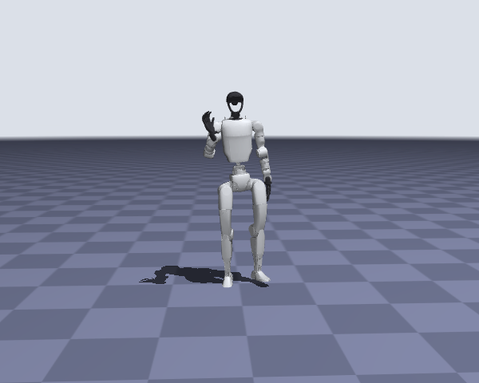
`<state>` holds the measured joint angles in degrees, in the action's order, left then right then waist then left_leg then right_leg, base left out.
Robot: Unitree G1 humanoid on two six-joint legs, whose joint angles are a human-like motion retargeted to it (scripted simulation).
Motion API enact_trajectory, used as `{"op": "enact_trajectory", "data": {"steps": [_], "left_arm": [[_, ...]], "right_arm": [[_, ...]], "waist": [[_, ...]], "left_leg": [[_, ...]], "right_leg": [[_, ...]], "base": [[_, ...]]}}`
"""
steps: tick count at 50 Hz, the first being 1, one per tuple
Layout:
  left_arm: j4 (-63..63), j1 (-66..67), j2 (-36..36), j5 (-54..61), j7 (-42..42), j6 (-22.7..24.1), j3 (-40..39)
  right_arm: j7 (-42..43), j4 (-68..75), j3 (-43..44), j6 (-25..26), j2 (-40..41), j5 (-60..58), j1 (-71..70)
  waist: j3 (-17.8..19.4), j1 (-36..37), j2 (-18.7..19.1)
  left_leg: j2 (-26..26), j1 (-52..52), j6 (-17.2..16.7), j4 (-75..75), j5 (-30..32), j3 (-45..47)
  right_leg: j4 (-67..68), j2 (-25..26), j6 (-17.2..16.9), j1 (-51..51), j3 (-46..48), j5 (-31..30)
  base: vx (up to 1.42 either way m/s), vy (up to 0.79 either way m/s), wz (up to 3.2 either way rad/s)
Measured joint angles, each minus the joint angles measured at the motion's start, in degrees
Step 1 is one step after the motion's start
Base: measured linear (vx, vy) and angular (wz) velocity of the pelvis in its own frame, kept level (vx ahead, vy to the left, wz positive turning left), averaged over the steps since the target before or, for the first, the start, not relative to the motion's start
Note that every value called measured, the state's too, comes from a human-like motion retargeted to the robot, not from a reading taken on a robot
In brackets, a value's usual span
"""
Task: Upper body actions
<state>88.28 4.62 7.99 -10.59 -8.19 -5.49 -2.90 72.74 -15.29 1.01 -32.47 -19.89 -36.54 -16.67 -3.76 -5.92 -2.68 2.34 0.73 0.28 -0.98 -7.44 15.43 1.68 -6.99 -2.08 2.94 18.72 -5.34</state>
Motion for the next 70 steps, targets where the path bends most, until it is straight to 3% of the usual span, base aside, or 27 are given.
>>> {"op": "enact_trajectory", "data": {"steps": [3, 5, 7, 9, 12, 15, 17, 19, 22, 26, 28, 29, 33, 35, 36, 38, 42, 47, 50, 54, 57, 65, 70], "left_arm": [[-0.02, -0.3, 0.11, -0.71, 0.06, 0.01, 0.69], [-0.21, -0.44, 0.08, -1.36, 0.17, 0.09, 1.09], [-0.47, -0.62, 0.1, -2.03, 0.25, 0.2, 1.3], [-0.74, -0.88, 0.17, -2.59, 0.28, 0.31, 1.46], [-1.0, -1.0, 0.29, -2.84, 0.38, 0.47, 1.83], [-0.96, -1.09, 0.38, -2.71, 0.26, 0.48, 2.09], [-0.76, -1.25, 0.4, -2.65, 0.2, 0.35, 2.09], [-0.71, -1.29, 0.3, -2.62, 0.21, 0.29, 1.93], [-0.79, -1.08, 0.09, -2.45, 0.31, 0.37, 1.66], [-0.78, -0.51, -0.01, -2.23, 0.35, 0.49, 1.47], [-0.61, -0.32, -0.08, -1.93, 0.28, 0.46, 1.28], [-0.46, -0.27, -0.13, -1.64, 0.19, 0.4, 1.06], [0.11, -0.06, -0.42, -0.14, -0.16, 0.18, 0.04], [0.09, -0.26, -0.42, 0.27, -0.38, 0.09, -0.34], [-0.09, -0.29, -0.42, 0.21, -0.39, 0.11, -0.52], [-0.44, -0.37, -0.36, 0.02, -0.28, 0.19, -0.77], [-0.27, -0.55, -0.08, -0.11, 0.06, 0.33, 0.14], [-0.29, -0.6, -0.29, 0.31, 0.29, 0.23, -0.08], [-0.52, -0.71, -0.35, 0.52, 0.48, 0.43, -0.13], [-0.54, -0.85, -0.2, 0.99, 0.33, 0.32, 0.2], [-0.65, -0.97, -0.29, 1.81, 0.42, 0.24, 0.81], [-2.2, -1.11, -0.27, -0.56, 1.35, 0.32, 3.02], [-2.26, -0.47, -0.37, -1.11, 1.06, 0.57, 4.17]], "right_arm": [[-1.39, 4.19, 0.37, 1.98, 3.62, 8.98, 0.23], [-6.47, 6.56, 0.23, 6.39, 6.46, 17.45, -0.05], [-16.92, 7.51, 0.66, 14.44, 8.29, 25.53, -0.35], [-33.01, 7.08, 1.71, 21.93, 8.4, 29.7, -0.34], [-46.11, 5.67, 1.67, 25.77, 6.95, 31.77, 0.15], [-42.38, 3.09, 0.89, 19.13, 4.56, 28.66, 0.2], [-31.88, 0.57, 0.56, 11.7, 2.24, 20.34, -0.17], [-23.21, -1.42, 0.41, 7.93, 0.6, 12.28, -0.6], [-14.52, -4.68, 0.01, 4.44, -1.91, 0.58, -1.63], [-12.57, -3.93, -2.88, 1.65, -3.61, -3.18, -4.34], [-13.62, -1.17, -4.72, 2.16, -3.53, -2.37, -6.25], [-17.21, 1.32, -5.73, 4.76, -2.82, -1.04, -7.63], [-45.14, 11.95, -7.3, 21.92, 0.27, 3.9, -12.59], [-54.13, 14.16, -7.16, 30.75, 0.44, 5.18, -13.56], [-55.25, 13.78, -7.02, 31.71, 0.05, 5.21, -13.38], [-53.29, 11.92, -6.47, 30.66, -0.82, 4.69, -12.63], [-38.84, 6.75, -4.59, 21.79, -3.01, 0.64, -8.88], [-32.0, 2.8, -3.75, 18.65, -4.69, -0.95, -1.74], [-26.65, 3.66, -4.12, 11.46, -5.14, -2.4, 3.05], [-20.14, 13.11, -5.71, 0.39, -4.74, -10.88, 9.89], [-21.73, 25.65, -8.19, -0.34, -3.94, -17.29, 13.18], [-43.26, 62.93, -14.56, 8.05, -0.04, -22.36, 15.28], [-43.79, 100.72, -15.79, 22.05, 7.73, -24.5, 11.35]], "waist": [[-0.11, 0.25, 0.17], [-0.2, 0.27, 0.37], [-0.22, 0.19, 0.49], [-0.12, 0.11, 0.52], [-0.09, 0.08, 0.51], [-0.11, 0.06, 0.51], [-0.05, 0.22, 0.48], [-0.05, 0.39, 0.47], [-0.22, 0.76, 0.43], [-0.57, 1.16, 0.34], [-0.63, 1.19, 0.35], [-0.65, 1.15, 0.38], [-0.88, 0.87, 0.5], [-0.68, 1.0, 0.43], [-0.54, 1.13, 0.31], [-0.29, 1.19, 0.03], [-0.18, 1.34, -0.31], [0.52, 0.89, -0.35], [1.18, 0.89, -0.4], [1.8, 0.97, -0.68], [2.28, 1.33, -0.49], [3.74, 2.32, 0.13], [3.07, 2.37, 0.75]], "left_leg": [[-0.09, 0.03, -0.03, -0.04, -0.1, 0.54], [-0.16, 0.03, -0.05, -0.04, -0.14, 0.89], [-0.21, 0.03, -0.04, -0.05, -0.18, 1.18], [-0.22, 0.04, -0.03, -0.06, -0.19, 1.33], [-0.22, 0.11, 0.0, -0.07, -0.17, 1.37], [-0.19, 0.19, 0.03, -0.08, -0.15, 1.35], [-0.13, 0.17, 0.06, -0.07, -0.15, 1.31], [-0.09, 0.15, 0.08, -0.06, -0.15, 1.25], [-0.03, 0.19, 0.13, 0.0, -0.13, 1.09], [0.02, 0.27, 0.21, 0.03, -0.06, 0.74], [0.03, 0.26, 0.23, 0.01, -0.02, 0.58], [0.03, 0.24, 0.24, 0.0, 0.0, 0.52], [0.05, 0.21, 0.28, -0.03, 0.05, 0.21], [0.12, 0.24, 0.32, -0.06, 0.08, 0.02], [0.19, 0.34, 0.32, -0.12, 0.14, -0.11], [0.35, 0.6, 0.31, -0.23, 0.24, -0.5], [0.63, 1.13, 0.34, -0.29, 0.43, -1.37], [0.94, 0.94, 0.42, 0.01, 0.4, -2.26], [1.01, 0.67, 0.41, 0.07, 0.39, -2.37], [1.16, 0.31, 0.34, 0.14, 0.36, -2.4], [0.98, 0.08, 0.32, 0.12, 0.34, -1.96], [0.6, -0.4, 0.39, 0.08, 0.33, -0.72], [0.41, -0.42, 0.39, 0.28, 0.24, -0.23]], "right_leg": [[0.12, 0.03, 0.1, -0.41, -0.6, -0.15], [0.19, 0.04, 0.14, -0.65, -1.0, -0.25], [0.24, 0.05, 0.17, -0.83, -1.29, -0.34], [0.27, 0.03, 0.18, -0.91, -1.44, -0.4], [0.27, -0.01, 0.14, -0.93, -1.47, -0.41], [0.29, -0.04, 0.12, -0.94, -1.44, -0.4], [0.29, -0.07, 0.12, -0.92, -1.43, -0.41], [0.29, -0.09, 0.11, -0.91, -1.41, -0.4], [0.31, -0.11, 0.06, -0.91, -1.31, -0.36], [0.31, -0.1, -0.02, -0.79, -1.07, -0.26], [0.31, -0.1, -0.04, -0.67, -0.94, -0.23], [0.31, -0.11, -0.06, -0.6, -0.87, -0.21], [0.34, -0.14, -0.13, -0.42, -0.6, -0.17], [0.33, -0.21, -0.16, -0.32, -0.4, -0.15], [0.28, -0.3, -0.18, -0.23, -0.28, -0.14], [0.16, -0.49, -0.24, -0.04, 0.14, -0.08], [-0.03, -0.75, -0.36, 0.17, 1.17, 0.08], [-0.17, -0.81, -0.42, 0.44, 2.2, 0.19], [-0.2, -0.88, -0.42, 0.72, 2.34, 0.2], [-0.2, -1.01, -0.38, 0.94, 2.46, 0.21], [-0.18, -0.87, -0.34, 1.03, 2.01, 0.15], [-0.12, -0.5, -0.21, 1.16, 0.68, -0.05], [-0.09, -0.22, -0.11, 0.7, 0.16, -0.09]], "base": [[-0.02, 0.02, -0.24], [-0.01, 0.02, -0.22], [-0.01, 0.01, -0.09], [0.0, 0.0, 0.0], [0.0, 0.0, 0.0], [0.0, 0.0, 0.0], [0.0, 0.0, 0.0], [0.0, 0.0, 0.0], [0.0, 0.0, 0.0], [0.0, 0.0, 0.0], [0.0, 0.0, 0.0], [0.0, 0.0, 0.0], [0.0, 0.0, 0.0], [0.0, 0.0, 0.0], [0.0, 0.0, 0.0], [0.02, -0.03, 0.24], [0.03, -0.02, 0.29], [0.01, 0.0, 0.1], [0.0, 0.0, 0.0], [0.0, 0.0, 0.0], [0.0, 0.0, 0.0], [0.01, 0.0, -0.11], [0.07, 0.05, -0.11]]}}
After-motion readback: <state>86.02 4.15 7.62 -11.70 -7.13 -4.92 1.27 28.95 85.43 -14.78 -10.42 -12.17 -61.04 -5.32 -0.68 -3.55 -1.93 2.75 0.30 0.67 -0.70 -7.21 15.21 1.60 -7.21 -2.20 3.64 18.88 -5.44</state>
